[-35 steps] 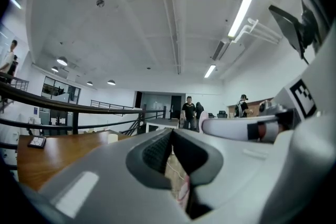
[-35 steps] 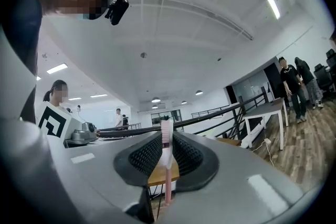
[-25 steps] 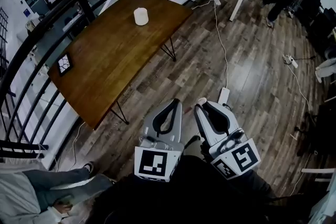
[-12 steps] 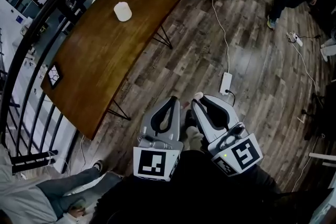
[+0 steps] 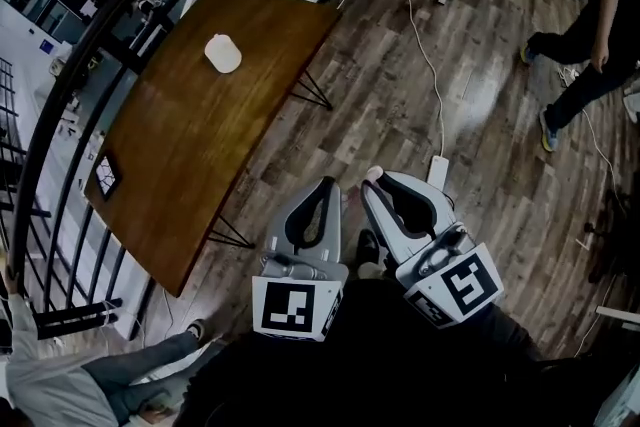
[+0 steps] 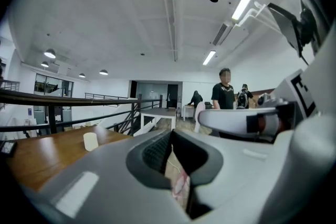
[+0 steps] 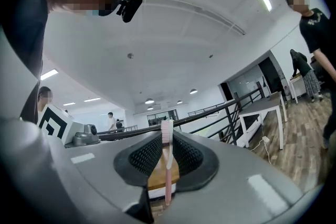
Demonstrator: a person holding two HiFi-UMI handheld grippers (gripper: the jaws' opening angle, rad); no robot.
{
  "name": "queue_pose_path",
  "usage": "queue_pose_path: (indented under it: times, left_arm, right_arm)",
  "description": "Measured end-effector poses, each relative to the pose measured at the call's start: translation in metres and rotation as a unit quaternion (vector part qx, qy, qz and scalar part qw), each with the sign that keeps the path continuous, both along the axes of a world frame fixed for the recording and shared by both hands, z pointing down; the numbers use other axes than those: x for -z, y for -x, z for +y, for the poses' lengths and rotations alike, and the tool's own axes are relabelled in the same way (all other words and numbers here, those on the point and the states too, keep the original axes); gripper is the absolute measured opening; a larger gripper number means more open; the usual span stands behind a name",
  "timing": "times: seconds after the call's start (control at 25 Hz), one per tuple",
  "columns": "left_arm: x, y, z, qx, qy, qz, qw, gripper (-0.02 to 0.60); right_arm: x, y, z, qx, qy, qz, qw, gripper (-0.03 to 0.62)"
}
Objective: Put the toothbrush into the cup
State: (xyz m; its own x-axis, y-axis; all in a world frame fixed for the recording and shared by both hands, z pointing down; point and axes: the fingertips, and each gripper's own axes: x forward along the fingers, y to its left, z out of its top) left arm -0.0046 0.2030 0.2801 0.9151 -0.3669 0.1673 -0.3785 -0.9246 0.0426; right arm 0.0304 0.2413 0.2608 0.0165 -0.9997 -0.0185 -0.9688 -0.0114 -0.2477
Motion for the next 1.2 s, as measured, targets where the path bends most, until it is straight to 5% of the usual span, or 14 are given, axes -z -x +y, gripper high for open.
queue_pose_path:
  times: [0.52, 1.2]
  left_arm:
    - [0.012, -0.051, -0.046, 0.046, -0.037, -0.006, 0.9982, 0.009]
    - [-0.022, -0.099, -0.166, 0.068, 0.030, -0.030, 0.9968, 0.009]
  right_arm:
    - [0.010, -0.063, -0.047, 0.039, -0.028, -0.009, 0.999, 0.061]
    - [-0.025, -0.107, -0.173, 0.063, 0.023, -0.034, 0.997, 0.061]
